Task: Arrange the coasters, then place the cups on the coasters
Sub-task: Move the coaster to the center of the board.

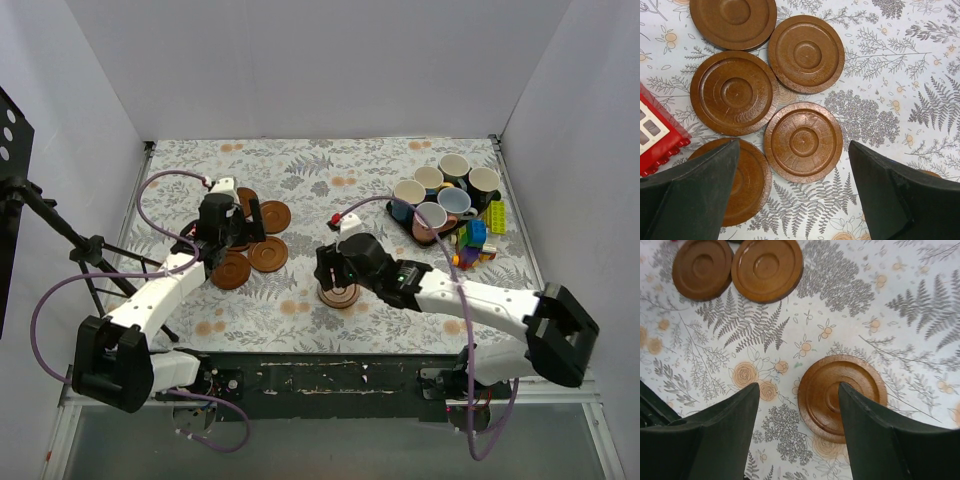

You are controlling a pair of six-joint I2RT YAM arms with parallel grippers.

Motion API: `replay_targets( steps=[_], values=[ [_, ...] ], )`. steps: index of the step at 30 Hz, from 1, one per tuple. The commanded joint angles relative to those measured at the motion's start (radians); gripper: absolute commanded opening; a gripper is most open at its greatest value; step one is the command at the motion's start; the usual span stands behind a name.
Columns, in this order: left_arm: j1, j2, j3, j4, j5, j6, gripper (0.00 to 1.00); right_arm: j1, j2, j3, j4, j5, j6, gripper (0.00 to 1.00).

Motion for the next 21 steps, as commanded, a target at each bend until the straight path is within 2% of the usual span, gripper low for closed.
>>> replay_targets(
  steps=[1,5,8,13,17,21],
  values=[
    [-0.072,-0.051,-0.012,0.02,-0.073,-0.012,0.9,-0.008,-0.163,-0.068,-0.068,0.114,-0.011,0.75],
    [-0.26,-0.023,0.001,0.007,-0.161,-0.093,0.89,-0.089,-0.299,-0.145,-0.126,0.106,-0.012,0.76],
    [-0.411,0.041,0.007,0.014,-0.208,-0.213,0.88,-0.19,-0.41,-0.2,-0.192,0.115,-0.029,0.77],
    [-0.621,0.298,0.115,0.016,-0.26,-0.301,0.86,-0.33,-0.587,-0.256,-0.276,0.135,-0.08,0.8],
    [-0.696,0.455,0.229,0.016,-0.221,-0.316,0.77,-0.341,-0.679,-0.263,-0.348,0.175,-0.083,0.8],
    [-0.724,0.53,0.292,0.014,-0.221,-0.321,0.72,-0.341,-0.742,-0.283,-0.391,0.186,-0.051,0.8]
  ],
)
